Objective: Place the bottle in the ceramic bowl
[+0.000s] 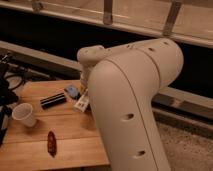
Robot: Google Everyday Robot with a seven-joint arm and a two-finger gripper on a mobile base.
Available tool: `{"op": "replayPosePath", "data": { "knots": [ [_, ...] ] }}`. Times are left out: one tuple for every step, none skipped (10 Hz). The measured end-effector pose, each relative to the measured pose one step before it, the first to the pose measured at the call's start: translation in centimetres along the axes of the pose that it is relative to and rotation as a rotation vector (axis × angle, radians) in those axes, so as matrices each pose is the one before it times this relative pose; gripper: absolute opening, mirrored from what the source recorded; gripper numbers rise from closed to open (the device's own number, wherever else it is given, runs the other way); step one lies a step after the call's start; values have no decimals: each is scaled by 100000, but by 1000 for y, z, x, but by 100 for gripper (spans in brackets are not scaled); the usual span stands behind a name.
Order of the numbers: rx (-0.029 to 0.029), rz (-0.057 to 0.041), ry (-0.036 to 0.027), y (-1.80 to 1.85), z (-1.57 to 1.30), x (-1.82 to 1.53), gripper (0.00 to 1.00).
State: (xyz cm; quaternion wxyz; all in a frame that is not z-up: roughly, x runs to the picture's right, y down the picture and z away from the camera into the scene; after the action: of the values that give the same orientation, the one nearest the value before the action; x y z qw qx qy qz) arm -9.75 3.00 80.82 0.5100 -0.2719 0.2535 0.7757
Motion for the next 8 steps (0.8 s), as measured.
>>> {"op": "replayPosePath", "data": {
  "knots": [
    [254,-313,253,477,96,58,0],
    [-215,-144,224,318,34,58,0],
    [-2603,1413,1867,-363,-250,-493,0],
    [-2817,796,1292,-294,-222,-713,0],
    [-3310,687,973,-98,-363,-1207,0],
    [-3590,766,1117,18,-440,-1401,0],
    [-2390,696,770,-220,-203,-845,1],
    [-2053,1103,503,-382,-229,-555,5]
  ]
}}
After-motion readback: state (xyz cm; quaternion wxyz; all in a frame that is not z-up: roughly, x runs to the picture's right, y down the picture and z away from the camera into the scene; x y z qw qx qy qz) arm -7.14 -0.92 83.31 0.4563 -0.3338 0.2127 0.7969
